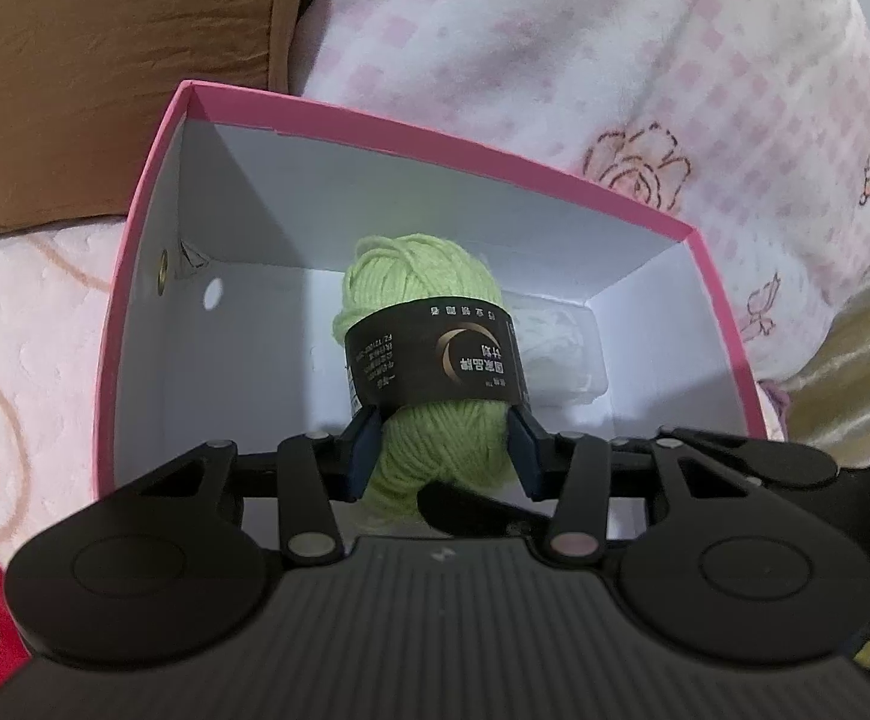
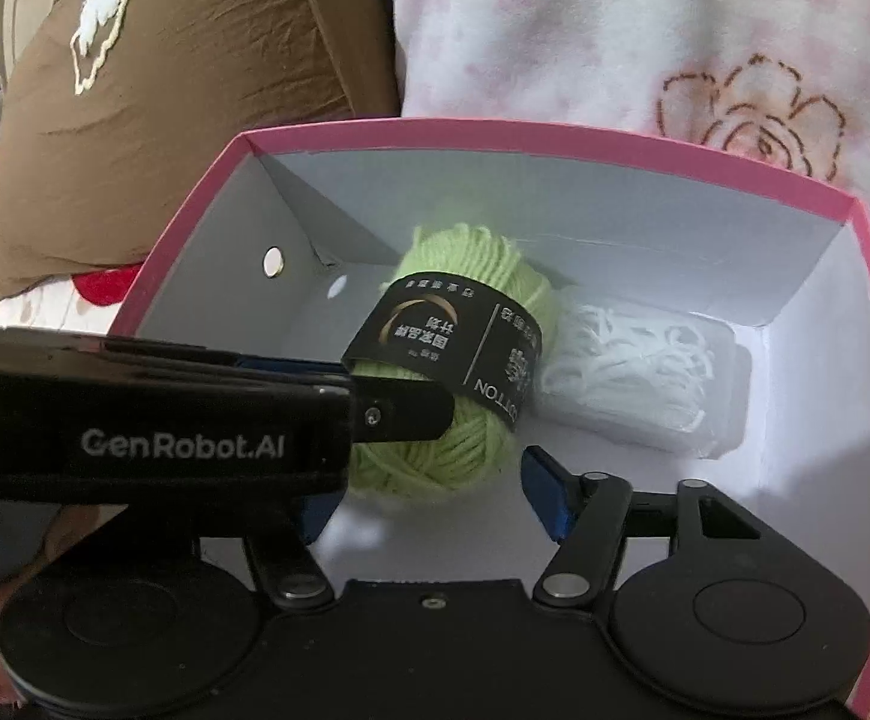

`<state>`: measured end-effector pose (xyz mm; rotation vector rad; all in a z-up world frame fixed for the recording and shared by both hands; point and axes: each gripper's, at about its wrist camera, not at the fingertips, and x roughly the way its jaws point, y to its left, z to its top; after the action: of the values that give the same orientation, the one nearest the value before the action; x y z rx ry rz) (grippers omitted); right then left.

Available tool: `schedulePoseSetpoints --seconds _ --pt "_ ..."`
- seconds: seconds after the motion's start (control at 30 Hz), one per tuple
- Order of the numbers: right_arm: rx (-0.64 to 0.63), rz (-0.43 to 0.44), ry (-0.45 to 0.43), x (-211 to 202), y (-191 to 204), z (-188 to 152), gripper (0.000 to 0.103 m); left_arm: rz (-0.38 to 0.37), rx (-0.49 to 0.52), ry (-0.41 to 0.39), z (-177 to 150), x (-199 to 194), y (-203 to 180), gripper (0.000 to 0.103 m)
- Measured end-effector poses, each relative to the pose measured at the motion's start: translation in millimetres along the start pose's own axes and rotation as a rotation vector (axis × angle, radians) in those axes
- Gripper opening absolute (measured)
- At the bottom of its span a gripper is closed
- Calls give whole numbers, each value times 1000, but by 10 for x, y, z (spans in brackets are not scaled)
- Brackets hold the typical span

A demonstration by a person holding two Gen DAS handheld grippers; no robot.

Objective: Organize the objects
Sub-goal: 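Lower the green yarn ball into the pink box beside the floss-pick box, then open the left tool and raise it out of the pink box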

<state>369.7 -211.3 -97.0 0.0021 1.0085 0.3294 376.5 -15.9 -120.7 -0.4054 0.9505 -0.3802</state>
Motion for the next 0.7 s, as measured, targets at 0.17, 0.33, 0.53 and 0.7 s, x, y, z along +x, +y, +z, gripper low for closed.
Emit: schedulePoseSetpoints --seconds 0.17,0.33,0.53,0.7 --pt "16 -48 -77 -24 25 14 43 -47 -31 -16 35 -118 10 43" --pt "34 -53 -72 43 62 34 43 -26 -15 -23 22 -90 10 29" --pt "50 -57 -93 76 91 23 48 12 25 -45 -24 -46 -51 28" --pt "42 -64 -86 -7 102 -16 50 27 37 -38 -33 -37 -63 29"
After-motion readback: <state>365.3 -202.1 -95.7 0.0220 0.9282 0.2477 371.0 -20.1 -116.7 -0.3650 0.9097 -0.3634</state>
